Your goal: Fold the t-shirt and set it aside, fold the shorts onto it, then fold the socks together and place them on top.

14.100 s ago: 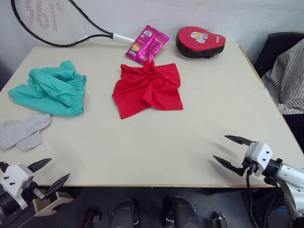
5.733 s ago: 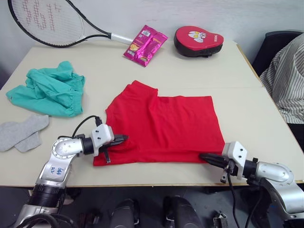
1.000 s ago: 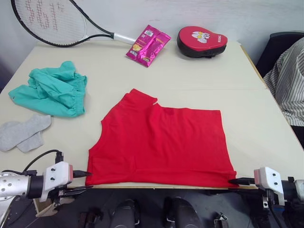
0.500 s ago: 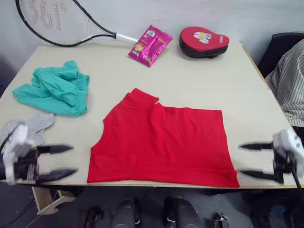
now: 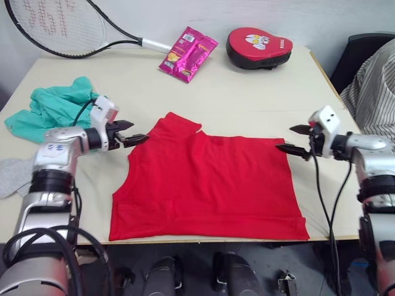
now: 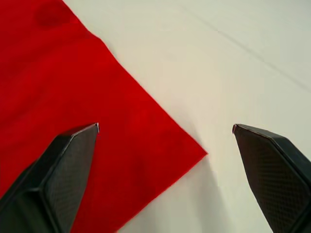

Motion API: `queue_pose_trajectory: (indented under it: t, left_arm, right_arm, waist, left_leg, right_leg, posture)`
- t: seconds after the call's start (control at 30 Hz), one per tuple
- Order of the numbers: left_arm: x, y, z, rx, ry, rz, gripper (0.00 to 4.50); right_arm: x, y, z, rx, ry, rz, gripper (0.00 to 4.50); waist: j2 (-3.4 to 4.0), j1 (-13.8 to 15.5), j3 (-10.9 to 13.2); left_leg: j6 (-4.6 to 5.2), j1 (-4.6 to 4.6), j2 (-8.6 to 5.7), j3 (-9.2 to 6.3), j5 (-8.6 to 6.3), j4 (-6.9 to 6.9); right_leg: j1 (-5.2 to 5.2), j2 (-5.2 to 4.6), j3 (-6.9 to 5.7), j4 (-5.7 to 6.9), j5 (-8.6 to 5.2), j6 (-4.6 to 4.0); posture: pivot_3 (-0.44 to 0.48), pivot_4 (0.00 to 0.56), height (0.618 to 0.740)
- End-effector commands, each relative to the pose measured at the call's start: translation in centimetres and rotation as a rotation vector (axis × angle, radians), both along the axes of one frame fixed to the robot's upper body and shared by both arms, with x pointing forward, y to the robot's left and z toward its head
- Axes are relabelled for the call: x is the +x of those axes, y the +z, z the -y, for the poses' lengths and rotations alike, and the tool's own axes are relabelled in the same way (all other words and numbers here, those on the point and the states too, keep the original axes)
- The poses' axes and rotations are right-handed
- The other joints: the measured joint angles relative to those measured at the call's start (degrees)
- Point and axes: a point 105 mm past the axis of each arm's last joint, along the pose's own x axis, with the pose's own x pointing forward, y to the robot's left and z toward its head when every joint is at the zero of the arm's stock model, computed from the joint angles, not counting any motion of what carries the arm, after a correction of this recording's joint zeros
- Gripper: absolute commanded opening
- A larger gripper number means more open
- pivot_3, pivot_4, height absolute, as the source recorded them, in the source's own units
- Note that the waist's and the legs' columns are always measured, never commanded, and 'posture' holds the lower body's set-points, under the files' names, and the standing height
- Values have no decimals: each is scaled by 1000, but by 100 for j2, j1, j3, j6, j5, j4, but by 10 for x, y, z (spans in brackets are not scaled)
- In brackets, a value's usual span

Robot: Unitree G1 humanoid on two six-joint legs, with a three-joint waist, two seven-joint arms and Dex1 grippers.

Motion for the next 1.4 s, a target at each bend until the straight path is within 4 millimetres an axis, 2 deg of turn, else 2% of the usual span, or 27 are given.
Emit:
queue_pose_trajectory:
  t: [0.03,0.27,0.53,0.67,0.93,1.0,1.07,1.17,1.4]
  left_arm:
    - [15,2,-4,45,74,25,4463]
    - [31,-14,6,86,166,-10,4463]
    - [26,-39,17,102,126,-91,4463]
    - [25,-37,18,95,113,-84,3613]
    - [27,-32,12,108,129,-43,1077]
    - [27,-31,11,93,134,-33,519]
    - [27,-30,11,81,138,-25,26]
    - [28,-26,11,52,136,3,26]
    - [25,-3,9,-69,85,121,26]
  right_arm:
    - [8,2,4,-5,-60,-20,4500]
    - [13,-9,-8,24,-72,-108,4500]
    - [18,-14,-20,32,-76,-126,4500]
    - [23,-7,-23,62,-92,-97,3613]
    - [25,-7,-27,65,-89,-84,713]
    - [25,-6,-26,63,-87,-75,104]
    - [25,-4,-26,70,-86,-65,0]
    - [25,1,-26,76,-75,-33,0]
    - [21,21,-26,122,3,121,0]
  waist:
    - [-1,-30,1]
    - [-1,-135,1]
    - [-1,-173,0]
    - [-1,-175,0]
    - [-1,-175,0]
    - [-1,-175,0]
    - [-1,-176,0]
    - [-1,-176,0]
    - [-1,-184,0]
  left_leg:
    - [2,0,0,1,1,1]
    - [1,11,7,11,2,5]
    - [0,22,6,18,1,17]
    - [-1,28,7,23,1,20]
    - [-2,27,5,24,0,19]
    - [-2,27,5,24,0,19]
    - [-2,26,5,24,0,19]
    - [-2,25,5,24,0,18]
    - [-2,23,5,27,0,17]
  right_leg:
    - [-2,0,3,3,1,2]
    - [-4,-1,65,44,1,2]
    - [-5,-4,81,51,1,1]
    - [-5,-10,91,52,1,1]
    - [-6,-33,88,69,0,0]
    - [-6,-34,88,70,0,0]
    - [-6,-34,87,70,0,0]
    - [-8,-34,88,72,0,0]
    - [-11,-33,87,72,0,0]
  posture:
    - [0,150,740]
    - [0,150,740]
    - [0,150,740]
    - [0,150,740]
    - [0,150,740]
    - [0,150,740]
    - [0,150,740]
    - [0,150,740]
    - [0,150,740]
